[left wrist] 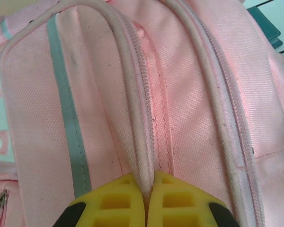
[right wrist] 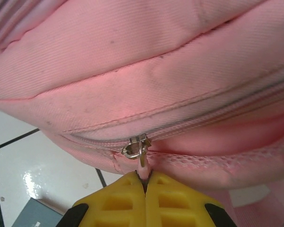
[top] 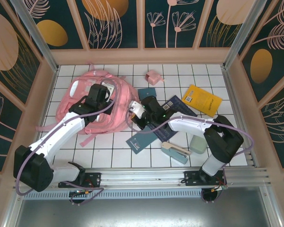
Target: Pack the student bag
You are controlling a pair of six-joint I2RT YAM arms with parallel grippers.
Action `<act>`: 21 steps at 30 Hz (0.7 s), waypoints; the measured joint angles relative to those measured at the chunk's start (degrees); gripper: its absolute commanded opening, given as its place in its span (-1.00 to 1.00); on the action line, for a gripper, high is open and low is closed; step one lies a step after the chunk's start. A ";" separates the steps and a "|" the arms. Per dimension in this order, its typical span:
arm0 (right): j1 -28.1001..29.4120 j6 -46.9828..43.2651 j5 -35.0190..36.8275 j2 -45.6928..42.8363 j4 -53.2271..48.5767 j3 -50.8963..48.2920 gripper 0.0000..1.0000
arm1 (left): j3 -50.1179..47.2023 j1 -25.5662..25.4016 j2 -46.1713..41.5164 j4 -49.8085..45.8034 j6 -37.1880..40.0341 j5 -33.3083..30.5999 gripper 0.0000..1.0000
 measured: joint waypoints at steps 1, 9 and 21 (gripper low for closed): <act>-0.37 -0.33 -0.02 -0.11 -0.63 0.44 -1.00 | -0.04 0.00 -0.02 0.26 0.00 0.17 -1.00; -1.97 -0.57 -2.56 -0.74 -4.20 1.88 -1.00 | 1.44 -0.11 0.00 0.33 -2.47 -1.73 0.02; -2.64 6.49 -10.23 -0.74 -2.86 1.86 -1.00 | 3.34 -4.79 -5.20 -4.59 -11.50 10.71 0.16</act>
